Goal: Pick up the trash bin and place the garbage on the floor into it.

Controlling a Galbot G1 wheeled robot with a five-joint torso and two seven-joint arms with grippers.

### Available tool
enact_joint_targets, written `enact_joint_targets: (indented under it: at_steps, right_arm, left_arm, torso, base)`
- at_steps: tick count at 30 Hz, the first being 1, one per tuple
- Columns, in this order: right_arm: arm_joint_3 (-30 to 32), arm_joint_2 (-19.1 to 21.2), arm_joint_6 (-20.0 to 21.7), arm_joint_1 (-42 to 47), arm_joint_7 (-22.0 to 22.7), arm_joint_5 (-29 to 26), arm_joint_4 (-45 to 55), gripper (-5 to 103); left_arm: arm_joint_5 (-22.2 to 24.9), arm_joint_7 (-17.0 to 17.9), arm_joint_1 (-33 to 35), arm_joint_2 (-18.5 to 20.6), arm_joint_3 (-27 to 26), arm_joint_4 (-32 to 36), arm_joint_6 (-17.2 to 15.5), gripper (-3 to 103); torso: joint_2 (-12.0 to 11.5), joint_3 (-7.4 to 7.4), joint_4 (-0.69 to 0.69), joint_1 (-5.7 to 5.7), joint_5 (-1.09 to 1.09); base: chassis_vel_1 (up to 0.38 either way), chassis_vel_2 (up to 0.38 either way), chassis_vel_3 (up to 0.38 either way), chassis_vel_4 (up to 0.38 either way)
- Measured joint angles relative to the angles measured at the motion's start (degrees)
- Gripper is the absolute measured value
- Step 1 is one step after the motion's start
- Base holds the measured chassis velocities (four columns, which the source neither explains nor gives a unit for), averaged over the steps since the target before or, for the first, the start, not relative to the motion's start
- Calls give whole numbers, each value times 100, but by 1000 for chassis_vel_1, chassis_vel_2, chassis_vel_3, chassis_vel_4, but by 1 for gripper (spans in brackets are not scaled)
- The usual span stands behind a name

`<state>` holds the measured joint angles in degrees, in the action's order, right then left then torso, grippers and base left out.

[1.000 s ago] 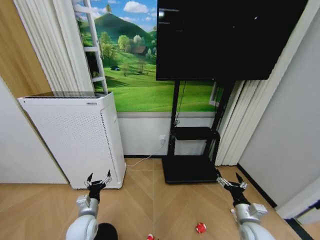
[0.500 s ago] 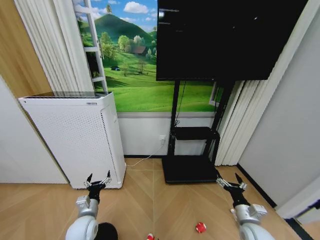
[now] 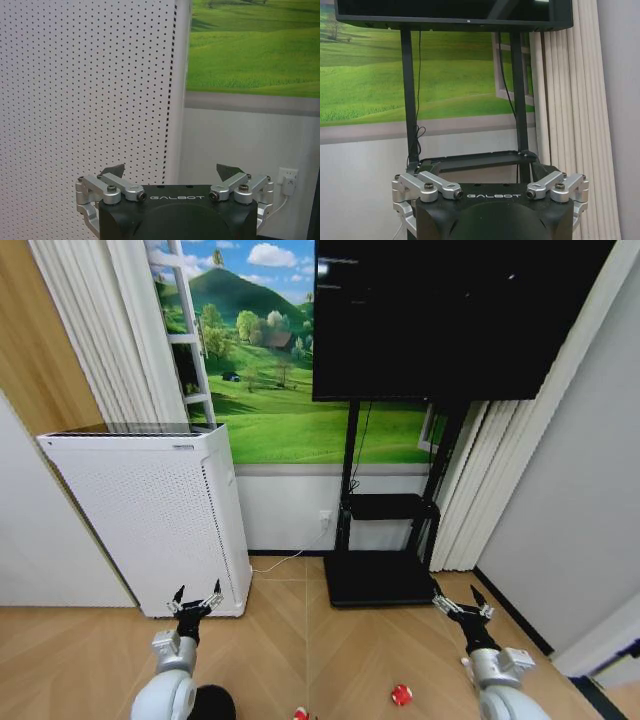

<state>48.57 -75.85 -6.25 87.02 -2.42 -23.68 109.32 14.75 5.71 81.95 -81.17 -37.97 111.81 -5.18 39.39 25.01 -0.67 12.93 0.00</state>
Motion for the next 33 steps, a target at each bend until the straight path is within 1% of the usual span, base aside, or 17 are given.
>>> enact_joint_targets:
  at_steps: [33]
  right_arm:
    - [-13,15,-8,-29,-3,1,-36,100]
  left_arm:
    - [-39,-28,-2,-10,8,-17,-5,100]
  torso:
    - [-855,-520,0,-335,0]
  base:
    - [0,0,0,0]
